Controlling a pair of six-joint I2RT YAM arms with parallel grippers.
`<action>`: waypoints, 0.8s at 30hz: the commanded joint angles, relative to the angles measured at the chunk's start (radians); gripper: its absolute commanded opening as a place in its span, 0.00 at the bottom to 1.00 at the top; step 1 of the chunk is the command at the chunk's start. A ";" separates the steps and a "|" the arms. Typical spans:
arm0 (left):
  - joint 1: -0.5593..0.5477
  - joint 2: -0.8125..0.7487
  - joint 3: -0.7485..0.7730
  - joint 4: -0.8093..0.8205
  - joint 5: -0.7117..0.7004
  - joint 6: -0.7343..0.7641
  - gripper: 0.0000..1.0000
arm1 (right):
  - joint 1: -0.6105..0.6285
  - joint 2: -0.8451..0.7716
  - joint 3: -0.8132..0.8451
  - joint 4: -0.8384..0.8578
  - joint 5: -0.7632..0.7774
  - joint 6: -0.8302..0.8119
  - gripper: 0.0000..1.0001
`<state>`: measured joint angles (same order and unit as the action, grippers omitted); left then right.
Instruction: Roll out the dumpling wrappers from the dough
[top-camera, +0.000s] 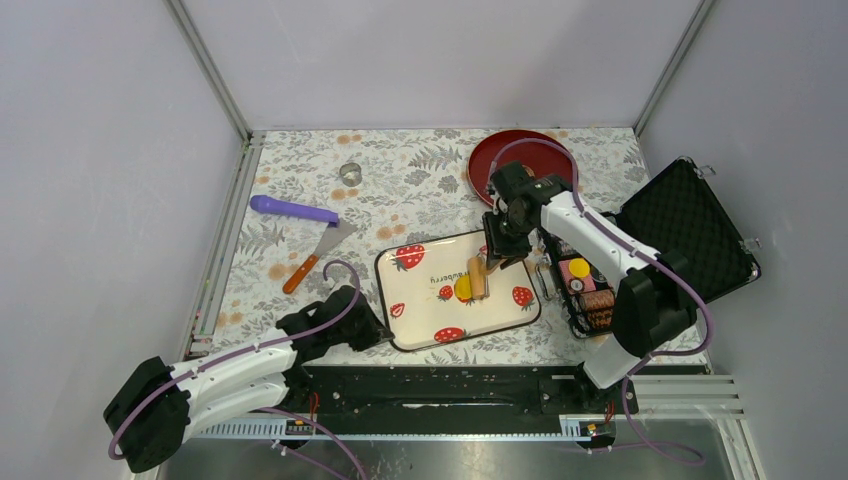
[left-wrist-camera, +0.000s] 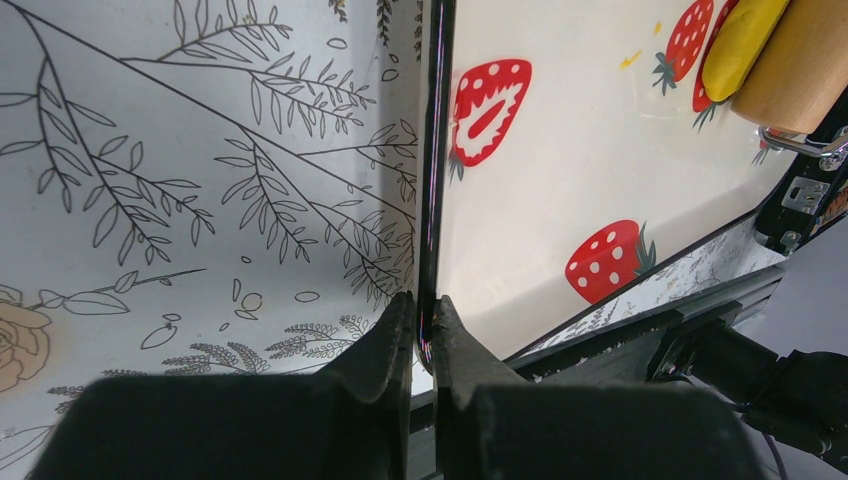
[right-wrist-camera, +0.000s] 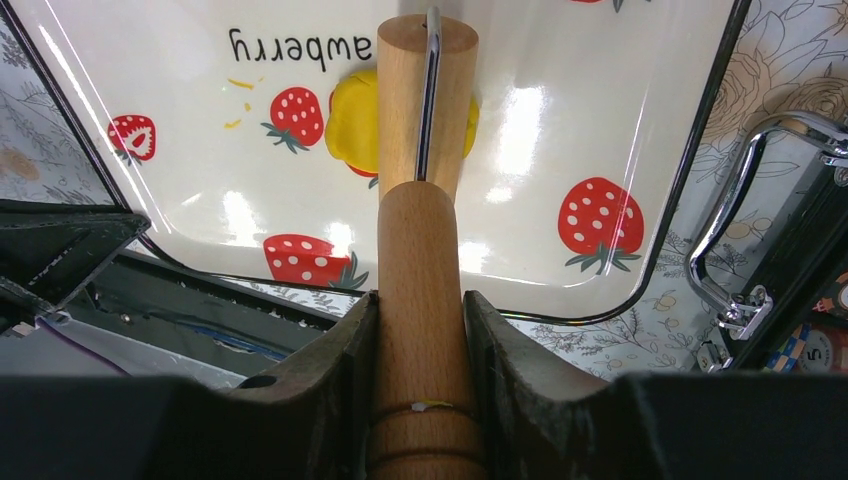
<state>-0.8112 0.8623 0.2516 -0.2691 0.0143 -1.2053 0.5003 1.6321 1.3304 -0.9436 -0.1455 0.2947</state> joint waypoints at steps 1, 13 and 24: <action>0.003 -0.006 -0.017 -0.082 -0.068 -0.011 0.00 | -0.059 0.076 -0.094 -0.128 0.332 -0.053 0.00; 0.003 -0.006 -0.017 -0.082 -0.068 -0.009 0.00 | -0.077 0.056 -0.113 -0.129 0.309 -0.050 0.00; 0.003 -0.005 -0.015 -0.083 -0.066 -0.010 0.00 | -0.106 0.034 -0.128 -0.131 0.298 -0.045 0.00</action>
<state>-0.8112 0.8627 0.2516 -0.2695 0.0143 -1.2053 0.4385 1.5993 1.2881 -0.9249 -0.1822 0.3046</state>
